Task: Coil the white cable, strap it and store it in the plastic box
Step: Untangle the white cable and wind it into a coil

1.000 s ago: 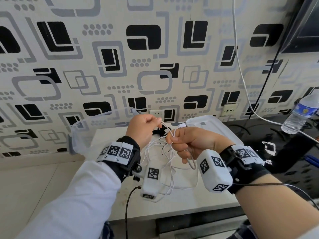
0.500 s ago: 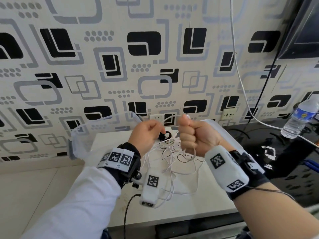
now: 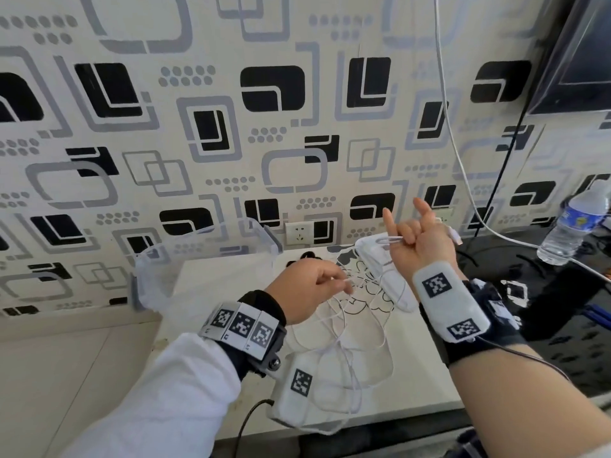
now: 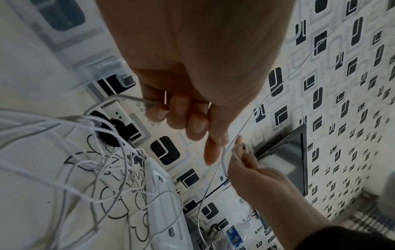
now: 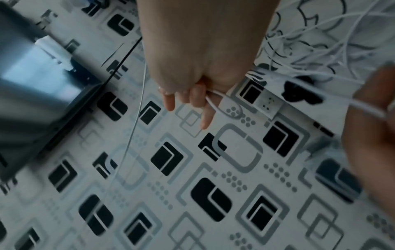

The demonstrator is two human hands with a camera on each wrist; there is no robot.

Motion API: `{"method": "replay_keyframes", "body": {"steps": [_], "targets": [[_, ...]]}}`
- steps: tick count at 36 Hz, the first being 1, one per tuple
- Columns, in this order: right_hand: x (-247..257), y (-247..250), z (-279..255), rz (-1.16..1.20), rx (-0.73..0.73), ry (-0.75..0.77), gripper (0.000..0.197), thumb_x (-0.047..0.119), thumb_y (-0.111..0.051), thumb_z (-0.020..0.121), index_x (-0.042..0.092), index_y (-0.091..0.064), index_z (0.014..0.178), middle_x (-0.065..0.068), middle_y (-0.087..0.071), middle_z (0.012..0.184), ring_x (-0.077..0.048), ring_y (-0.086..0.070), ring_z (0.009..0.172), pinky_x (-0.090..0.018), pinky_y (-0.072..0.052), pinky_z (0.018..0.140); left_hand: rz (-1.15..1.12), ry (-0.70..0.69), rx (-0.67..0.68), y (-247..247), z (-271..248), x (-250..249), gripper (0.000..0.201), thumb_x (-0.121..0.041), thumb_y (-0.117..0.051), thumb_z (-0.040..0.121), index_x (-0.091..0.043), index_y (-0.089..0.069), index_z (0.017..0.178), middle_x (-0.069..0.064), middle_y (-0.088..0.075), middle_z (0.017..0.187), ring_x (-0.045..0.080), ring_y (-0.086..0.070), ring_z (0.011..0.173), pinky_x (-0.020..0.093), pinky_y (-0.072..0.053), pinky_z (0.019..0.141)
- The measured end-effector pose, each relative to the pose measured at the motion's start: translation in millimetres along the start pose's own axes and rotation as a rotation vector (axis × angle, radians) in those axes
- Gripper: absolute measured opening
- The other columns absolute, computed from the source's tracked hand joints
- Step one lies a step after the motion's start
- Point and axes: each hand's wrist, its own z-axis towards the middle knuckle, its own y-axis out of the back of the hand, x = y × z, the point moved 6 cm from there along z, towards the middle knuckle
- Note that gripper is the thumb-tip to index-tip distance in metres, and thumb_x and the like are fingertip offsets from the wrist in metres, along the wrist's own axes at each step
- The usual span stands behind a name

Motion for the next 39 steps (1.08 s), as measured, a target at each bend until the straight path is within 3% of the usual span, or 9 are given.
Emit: {"method": "replay_keyframes", "body": {"steps": [3,6,10,13,16,21,28,34,39], "targets": [[0,-5,-5,-0.430,0.056,0.125,0.014,0.017,-0.050,0.099,0.007,-0.055,0.090,0.003,-0.042,0.042,-0.009,-0.042,0.041,-0.042,-0.048,0.096,-0.004,-0.035,-0.040,5,1,-3,0.022,-0.025,-0.052,0.095,-0.030,-0.072,0.087,0.012,-0.067,0.083,0.031,-0.058,0.074,0.040,-0.048,0.067],[-12,-16,-13,-0.960,0.096,0.259,0.023,0.015,-0.041,0.101,0.011,-0.063,0.099,0.001,-0.040,0.054,-0.006,-0.045,0.047,-0.039,-0.060,0.076,-0.011,-0.039,-0.099,12,3,-4,0.022,-0.020,-0.056,0.095,-0.030,-0.073,0.088,-0.008,-0.073,0.090,0.011,-0.066,0.088,0.040,-0.053,0.086],[-48,-21,-20,-1.383,0.321,0.154,0.026,0.014,-0.042,0.100,0.020,-0.063,0.085,-0.002,-0.044,0.056,-0.017,-0.046,0.053,-0.036,-0.054,0.058,0.006,-0.061,-0.207,24,4,-5,0.020,-0.023,-0.058,0.094,-0.031,-0.071,0.082,0.004,-0.073,0.084,0.023,-0.067,0.081,0.043,-0.054,0.080],[-66,-16,-24,-1.514,0.422,0.030,0.031,0.025,-0.045,0.100,0.013,-0.062,0.077,-0.008,-0.047,0.059,-0.020,-0.043,0.051,-0.027,-0.044,0.044,0.021,-0.063,-0.309,35,5,-3,0.019,-0.017,-0.060,0.093,-0.023,-0.068,0.078,-0.002,-0.071,0.080,0.014,-0.065,0.079,0.030,-0.051,0.076],[-74,-15,-26,-1.512,0.503,-0.087,0.047,0.036,-0.039,0.101,0.004,-0.064,0.078,-0.001,-0.039,0.051,-0.014,-0.029,0.044,-0.022,-0.026,0.041,0.038,-0.051,-0.364,44,6,0,0.018,-0.017,-0.059,0.094,-0.016,-0.067,0.077,-0.005,-0.068,0.076,0.007,-0.062,0.075,0.022,-0.047,0.071],[-83,-14,-31,-1.493,0.608,-0.239,0.070,0.054,-0.025,0.099,0.001,-0.065,0.078,-0.003,-0.034,0.053,-0.016,-0.025,0.045,-0.024,-0.022,0.045,0.040,-0.033,-0.394,49,7,7,0.017,-0.018,-0.063,0.092,-0.009,-0.064,0.077,-0.004,-0.064,0.073,0.009,-0.060,0.073,0.020,-0.045,0.069],[-84,-20,-41,-1.361,0.701,-0.383,0.047,0.037,-0.038,0.102,0.009,-0.048,0.066,0.001,-0.025,0.054,-0.014,-0.017,0.048,-0.025,-0.013,0.047,0.008,-0.004,-0.390,50,7,16,0.016,-0.018,-0.063,0.092,-0.015,-0.066,0.077,0.002,-0.071,0.082,0.017,-0.065,0.083,0.040,-0.053,0.080],[-87,-14,-41,-1.196,0.694,-0.486,0.045,0.029,-0.035,0.103,0.015,-0.041,0.060,-0.003,-0.044,0.060,-0.019,-0.036,0.057,-0.025,-0.027,0.049,0.018,-0.028,-0.400,50,6,12,0.015,-0.018,-0.063,0.091,-0.018,-0.066,0.077,-0.010,-0.061,0.070,-0.003,-0.052,0.065,0.012,-0.038,0.064],[-76,-24,-40,-0.796,0.654,-0.536,0.037,0.029,-0.033,0.101,0.011,-0.047,0.073,0.006,-0.030,0.043,-0.010,-0.028,0.037,-0.022,-0.031,0.042,0.029,-0.019,-0.521,65,5,16,0.016,-0.019,-0.062,0.093,-0.012,-0.067,0.080,-0.014,-0.055,0.064,-0.008,-0.050,0.060,0.007,-0.034,0.058]]}}
